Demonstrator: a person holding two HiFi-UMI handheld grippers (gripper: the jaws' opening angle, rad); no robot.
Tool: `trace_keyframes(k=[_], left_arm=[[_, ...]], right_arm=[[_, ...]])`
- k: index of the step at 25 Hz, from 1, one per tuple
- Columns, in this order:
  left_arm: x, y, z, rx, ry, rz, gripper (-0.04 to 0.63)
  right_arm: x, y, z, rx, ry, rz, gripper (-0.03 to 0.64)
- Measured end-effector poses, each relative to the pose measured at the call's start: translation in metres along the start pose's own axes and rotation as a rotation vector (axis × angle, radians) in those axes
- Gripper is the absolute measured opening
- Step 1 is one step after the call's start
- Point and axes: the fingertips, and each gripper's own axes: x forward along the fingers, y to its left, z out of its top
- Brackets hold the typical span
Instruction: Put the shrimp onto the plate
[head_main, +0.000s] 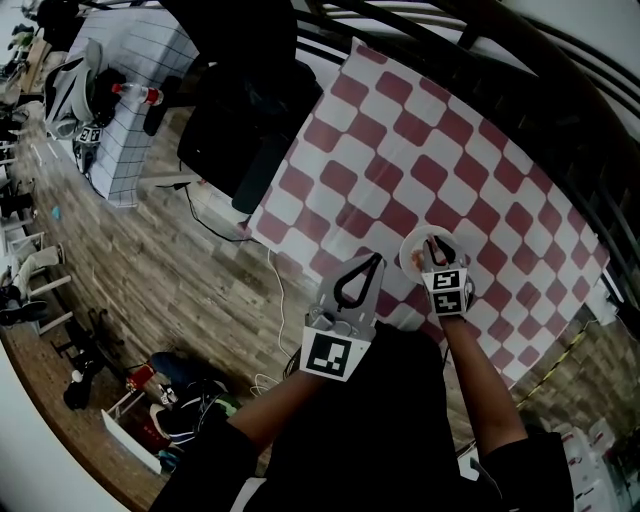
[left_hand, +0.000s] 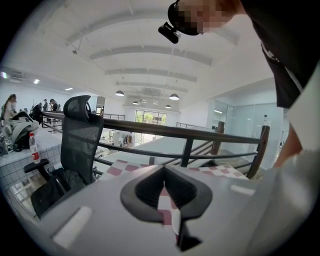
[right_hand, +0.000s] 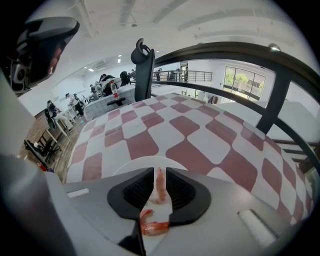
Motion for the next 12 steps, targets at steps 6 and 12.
trace_keyframes(k=[6,12], left_arm=[[-0.009,-0.001,0.004,0.011,-0.018,-0.002,0.008],[-0.021,0.001,0.003,0.005,-0.031,0.000,0.008]], right_arm=[[-0.010,0.004,0.010,-0.012,-0.022,-0.009,0.072],[-0.018,0.007,0.010,-0.016,-0.033,-0.019,0.066]])
